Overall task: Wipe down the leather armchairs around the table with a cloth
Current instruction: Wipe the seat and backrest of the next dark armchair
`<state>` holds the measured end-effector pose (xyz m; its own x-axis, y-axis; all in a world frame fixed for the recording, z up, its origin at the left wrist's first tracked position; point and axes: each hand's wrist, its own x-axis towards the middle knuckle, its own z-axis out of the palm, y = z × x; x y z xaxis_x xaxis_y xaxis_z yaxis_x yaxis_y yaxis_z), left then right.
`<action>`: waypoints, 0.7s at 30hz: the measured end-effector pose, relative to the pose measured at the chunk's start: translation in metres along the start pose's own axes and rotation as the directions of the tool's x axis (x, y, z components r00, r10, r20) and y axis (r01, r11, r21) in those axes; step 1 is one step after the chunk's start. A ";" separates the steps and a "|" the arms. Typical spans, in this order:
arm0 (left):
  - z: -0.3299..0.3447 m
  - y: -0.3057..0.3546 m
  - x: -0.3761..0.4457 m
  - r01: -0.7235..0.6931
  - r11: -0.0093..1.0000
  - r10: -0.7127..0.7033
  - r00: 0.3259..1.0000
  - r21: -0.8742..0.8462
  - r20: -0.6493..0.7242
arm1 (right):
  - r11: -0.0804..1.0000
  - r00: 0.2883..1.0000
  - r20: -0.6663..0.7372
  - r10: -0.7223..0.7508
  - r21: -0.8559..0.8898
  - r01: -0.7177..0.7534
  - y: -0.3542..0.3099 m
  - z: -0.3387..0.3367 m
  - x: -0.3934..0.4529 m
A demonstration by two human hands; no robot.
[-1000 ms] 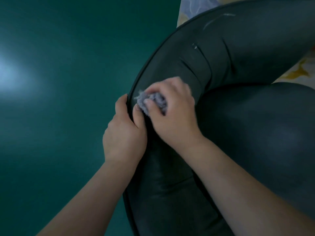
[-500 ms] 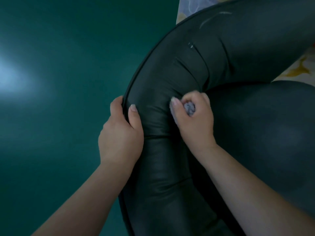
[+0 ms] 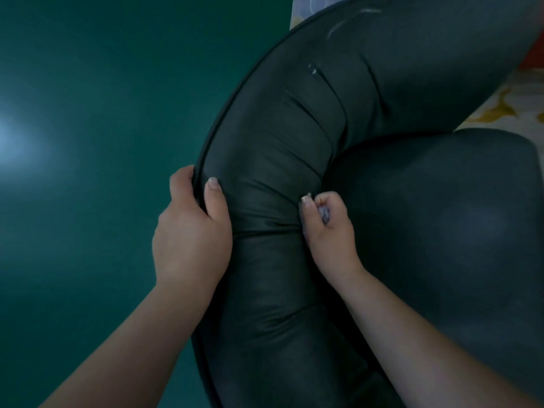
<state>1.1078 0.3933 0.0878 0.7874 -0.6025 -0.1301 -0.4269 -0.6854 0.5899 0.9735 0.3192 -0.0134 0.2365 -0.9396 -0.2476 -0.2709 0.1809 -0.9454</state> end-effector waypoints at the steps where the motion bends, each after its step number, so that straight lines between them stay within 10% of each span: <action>1: 0.000 0.000 0.000 0.003 1.000 -0.003 1.000 -0.006 -0.002 | 1.000 1.000 -0.024 -0.011 0.002 0.011 -0.005 -0.002 -0.001; 6: 0.000 0.000 0.002 0.010 1.000 -0.010 1.000 -0.020 -0.015 | 0.867 0.867 -0.019 -0.498 -0.053 0.496 -0.086 0.017 0.002; 9: 0.000 -0.001 0.002 0.013 1.000 -0.013 1.000 -0.024 -0.010 | 0.798 0.836 0.128 -0.533 -0.253 0.547 -0.092 0.036 -0.004; 21: 0.001 0.000 0.001 -0.023 1.000 0.023 1.000 -0.001 -0.018 | 0.996 0.994 -0.074 0.079 0.032 -0.077 0.008 0.000 -0.006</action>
<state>1.1083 0.3923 0.0866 0.7851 -0.6110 -0.1019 -0.4448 -0.6706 0.5937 0.9702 0.3263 -0.0194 0.1448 -0.9411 -0.3055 -0.2580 0.2621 -0.9299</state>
